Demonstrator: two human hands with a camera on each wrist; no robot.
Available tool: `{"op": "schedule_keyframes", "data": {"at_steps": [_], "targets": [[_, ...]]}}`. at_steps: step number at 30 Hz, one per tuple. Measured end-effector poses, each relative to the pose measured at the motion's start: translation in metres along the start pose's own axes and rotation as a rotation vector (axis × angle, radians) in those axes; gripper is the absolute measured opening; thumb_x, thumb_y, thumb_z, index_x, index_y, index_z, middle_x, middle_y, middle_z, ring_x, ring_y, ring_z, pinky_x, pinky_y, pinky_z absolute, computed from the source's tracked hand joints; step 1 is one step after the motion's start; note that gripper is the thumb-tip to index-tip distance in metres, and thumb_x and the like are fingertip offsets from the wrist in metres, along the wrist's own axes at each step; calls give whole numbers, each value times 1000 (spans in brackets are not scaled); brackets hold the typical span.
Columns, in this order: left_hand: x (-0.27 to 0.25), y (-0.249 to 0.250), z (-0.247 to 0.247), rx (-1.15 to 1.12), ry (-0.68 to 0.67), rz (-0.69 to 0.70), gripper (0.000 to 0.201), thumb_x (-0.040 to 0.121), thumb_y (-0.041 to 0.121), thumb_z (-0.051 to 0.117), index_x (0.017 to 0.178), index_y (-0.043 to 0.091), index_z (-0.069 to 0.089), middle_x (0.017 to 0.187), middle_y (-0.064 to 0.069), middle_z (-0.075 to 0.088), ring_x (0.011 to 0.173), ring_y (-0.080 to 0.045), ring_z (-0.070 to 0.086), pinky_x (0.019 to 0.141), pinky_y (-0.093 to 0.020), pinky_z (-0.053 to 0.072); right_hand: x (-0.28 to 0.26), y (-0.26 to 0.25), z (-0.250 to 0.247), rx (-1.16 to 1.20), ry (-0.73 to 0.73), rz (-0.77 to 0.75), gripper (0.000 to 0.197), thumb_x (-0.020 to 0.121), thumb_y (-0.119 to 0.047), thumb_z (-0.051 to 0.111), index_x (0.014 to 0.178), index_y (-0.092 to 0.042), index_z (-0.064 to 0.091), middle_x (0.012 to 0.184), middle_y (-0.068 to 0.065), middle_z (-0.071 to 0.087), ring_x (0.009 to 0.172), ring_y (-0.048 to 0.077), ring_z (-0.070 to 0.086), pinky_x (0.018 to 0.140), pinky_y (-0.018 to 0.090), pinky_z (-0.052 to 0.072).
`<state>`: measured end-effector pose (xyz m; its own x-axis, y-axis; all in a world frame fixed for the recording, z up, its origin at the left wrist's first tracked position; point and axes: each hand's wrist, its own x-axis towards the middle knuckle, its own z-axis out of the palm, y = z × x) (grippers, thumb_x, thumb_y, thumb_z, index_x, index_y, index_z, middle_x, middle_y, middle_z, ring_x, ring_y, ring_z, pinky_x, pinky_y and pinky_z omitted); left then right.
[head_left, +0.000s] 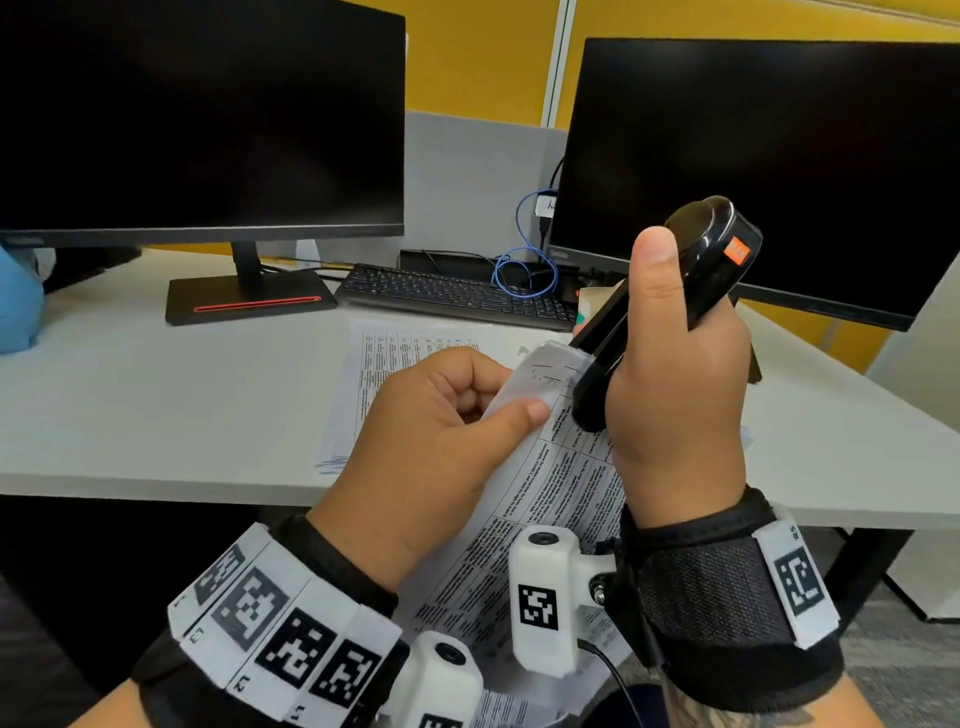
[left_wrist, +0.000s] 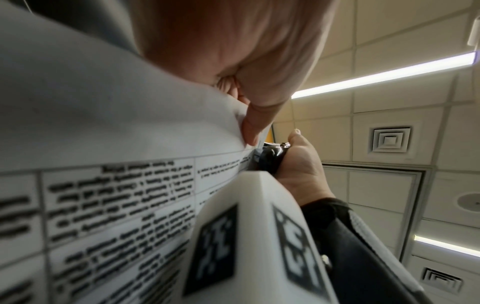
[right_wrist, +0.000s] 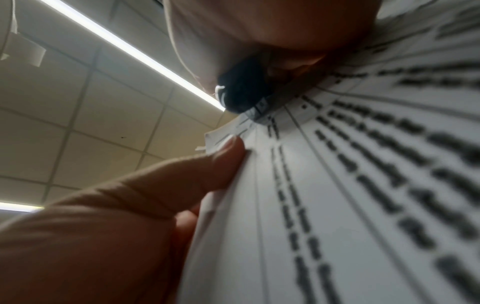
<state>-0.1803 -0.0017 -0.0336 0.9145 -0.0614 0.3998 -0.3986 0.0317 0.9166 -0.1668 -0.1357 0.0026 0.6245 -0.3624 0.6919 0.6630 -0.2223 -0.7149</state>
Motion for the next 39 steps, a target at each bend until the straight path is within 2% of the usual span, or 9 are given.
{"op": "schedule_keyframes", "data": {"at_steps": [7,11,17,20,23,26,29,37,39], "targets": [[0,1,1,3,-70,-7,18,77,8,80,84,19,67,84,-9,75,79,-30,72,75,-49,60,1,1,-1,-2,-5,-15,38,85,-59,49,68,-25,46,56,-14,45,58,5,48,59,20,40],[-1,11,2,184,-264,52,35,70,23,86,99,24,67,93,6,74,87,-11,71,82,-37,58,-5,3,1,6,-1,-14,36,91,-48,52,65,-23,45,51,-15,45,54,3,47,56,14,39],[0,7,-1,459,-192,193,41,73,59,63,94,24,67,88,5,69,85,-14,65,75,-45,53,-9,5,1,102,-1,26,40,92,-49,51,71,-15,51,56,-8,49,55,13,53,54,17,44],[-3,5,1,502,-170,278,35,79,50,64,90,17,65,81,2,65,79,-15,61,70,-44,50,-11,7,3,121,2,25,42,89,-53,55,70,-16,50,51,-10,48,54,7,52,54,15,43],[-4,1,3,475,-145,230,38,79,51,63,90,15,65,80,0,66,78,-17,63,69,-45,51,-9,12,4,96,-6,24,48,83,-59,54,75,-12,55,61,8,56,63,24,61,58,22,47],[2,-5,0,458,-191,169,21,83,39,69,100,26,66,88,9,70,83,-9,66,75,-42,55,-4,15,4,70,-24,94,45,79,-63,55,73,-18,54,61,-6,55,63,15,60,62,25,48],[9,-11,-11,388,-234,71,31,86,16,71,110,33,62,98,11,72,90,-7,69,79,-41,59,7,22,-4,122,0,245,42,71,-66,57,71,-24,59,68,-8,59,73,15,62,75,41,54],[15,-29,-39,189,-151,255,24,65,-5,79,58,16,71,90,11,73,83,-7,67,73,-16,51,36,47,-42,-8,134,589,46,88,-66,49,112,-28,56,102,-7,60,102,18,61,95,41,46],[17,-33,-44,145,-144,261,15,61,-3,73,56,10,68,88,11,73,81,-8,67,71,-17,52,39,57,-47,-50,77,745,41,84,-70,49,102,-34,55,105,-4,61,105,27,64,97,51,47]]}}
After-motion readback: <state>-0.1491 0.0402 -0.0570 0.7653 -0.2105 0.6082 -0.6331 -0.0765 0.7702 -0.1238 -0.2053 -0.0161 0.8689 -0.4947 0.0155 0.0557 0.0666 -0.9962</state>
